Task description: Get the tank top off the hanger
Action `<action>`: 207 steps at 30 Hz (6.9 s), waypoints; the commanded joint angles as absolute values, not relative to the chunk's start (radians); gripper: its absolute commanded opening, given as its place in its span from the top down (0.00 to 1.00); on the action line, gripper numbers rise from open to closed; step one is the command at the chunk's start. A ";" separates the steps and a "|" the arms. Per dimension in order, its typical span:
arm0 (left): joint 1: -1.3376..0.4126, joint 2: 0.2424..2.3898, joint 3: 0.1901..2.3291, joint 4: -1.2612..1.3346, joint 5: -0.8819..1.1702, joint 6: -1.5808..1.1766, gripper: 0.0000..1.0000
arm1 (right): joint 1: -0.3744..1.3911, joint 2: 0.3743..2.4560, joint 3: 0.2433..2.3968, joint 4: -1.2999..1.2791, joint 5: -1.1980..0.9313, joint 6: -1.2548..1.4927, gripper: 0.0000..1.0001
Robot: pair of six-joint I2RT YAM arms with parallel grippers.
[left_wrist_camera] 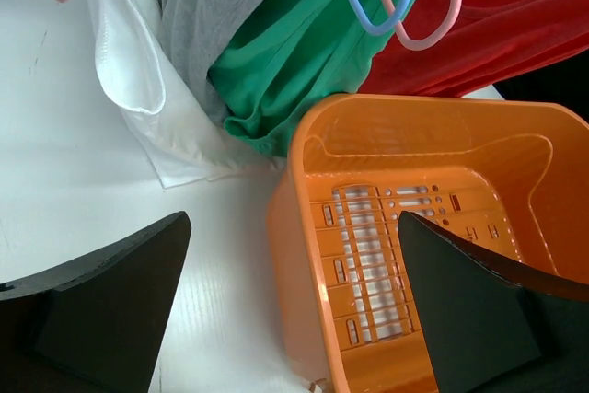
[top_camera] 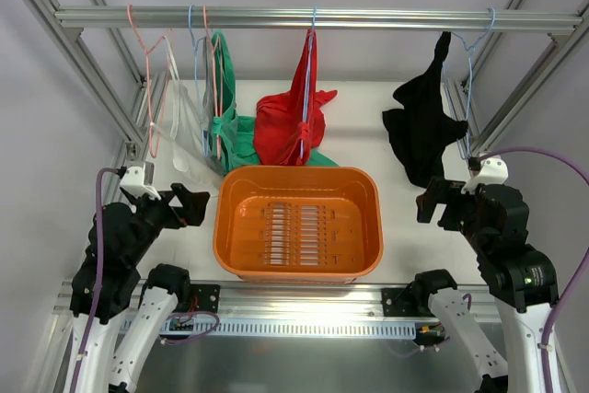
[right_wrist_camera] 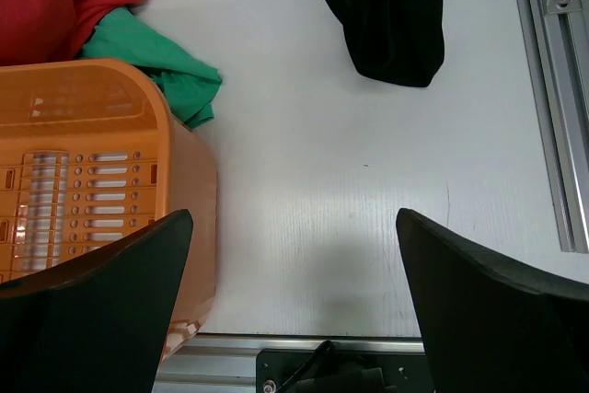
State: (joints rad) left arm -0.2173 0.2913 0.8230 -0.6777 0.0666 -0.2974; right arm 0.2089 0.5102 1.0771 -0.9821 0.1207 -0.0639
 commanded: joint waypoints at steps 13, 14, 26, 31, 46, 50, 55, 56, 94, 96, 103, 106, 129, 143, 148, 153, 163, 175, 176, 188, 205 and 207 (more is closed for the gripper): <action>-0.225 0.293 1.037 -0.673 0.380 -0.314 0.01 | 0.206 0.505 1.120 -0.943 0.084 -0.028 0.00; -0.225 0.339 1.095 -0.673 0.403 -0.318 0.01 | 0.206 0.512 1.123 -0.946 0.075 -0.028 0.01; -0.224 0.868 1.714 -0.661 0.652 -0.431 0.01 | 0.207 0.555 1.132 -0.936 0.003 -0.021 0.00; -0.392 1.080 1.926 -0.663 0.495 -0.413 0.01 | 0.206 0.571 1.138 -0.934 -0.014 -0.026 0.01; -0.730 1.631 2.235 -0.666 -0.187 -0.083 0.17 | 0.206 0.555 1.146 -0.953 0.032 -0.058 0.00; -0.738 1.667 2.229 -0.652 -0.167 -0.106 0.23 | 0.207 0.551 1.135 -0.950 0.021 -0.058 0.00; -0.761 1.732 2.206 -0.641 -0.248 -0.117 0.45 | 0.207 0.548 1.129 -0.943 0.015 -0.057 0.01; -0.762 1.736 2.198 -0.643 -0.268 -0.124 0.51 | 0.207 0.546 1.129 -0.945 0.017 -0.058 0.00; -0.838 1.770 2.261 -0.479 -0.034 -0.152 1.00 | 0.206 0.541 1.039 -0.842 -0.075 -0.005 0.01; -0.845 1.747 2.220 -0.454 -0.002 -0.156 1.00 | 0.206 0.541 1.023 -0.799 -0.107 -0.003 0.00; -0.848 1.641 2.037 -0.396 0.113 -0.132 1.00 | 0.206 0.600 0.994 -0.614 -0.218 0.067 0.00; -0.848 1.602 1.982 -0.379 0.208 -0.103 1.00 | 0.206 0.646 0.999 -0.524 -0.276 0.066 0.00; -0.848 1.756 2.249 -0.341 0.148 -0.089 1.00 | 0.204 0.882 1.098 -0.379 -0.301 0.072 0.02; -0.888 1.643 2.106 -0.307 0.508 -0.196 1.00 | 0.103 0.733 1.107 -0.465 -0.212 0.029 0.14; -0.896 1.588 2.033 -0.282 0.497 -0.219 1.00 | 0.092 0.765 1.134 -0.460 -0.212 0.035 0.28; -0.896 1.552 1.979 -0.261 0.506 -0.242 1.00 | 0.075 0.842 1.181 -0.420 -0.210 0.029 0.42; -0.896 1.513 1.930 -0.247 0.416 -0.230 1.00 | 0.074 0.835 1.164 -0.327 -0.385 0.110 0.38; -0.896 1.545 1.963 -0.229 0.431 -0.258 1.00 | 0.074 0.847 1.132 -0.258 -0.365 0.146 0.45; -0.896 1.545 1.965 -0.227 0.431 -0.258 1.00 | 0.075 0.860 1.134 -0.258 -0.357 0.137 0.47; -0.896 1.525 1.925 -0.224 0.380 -0.221 1.00 | 0.074 0.867 1.157 -0.310 -0.192 0.094 1.00; -0.894 1.457 1.897 -0.229 0.390 -0.113 1.00 | -0.052 1.163 1.623 -0.520 -0.027 0.045 1.00; -0.894 1.460 1.926 -0.224 0.374 -0.117 1.00 | -0.058 1.181 1.635 -0.526 -0.049 0.046 1.00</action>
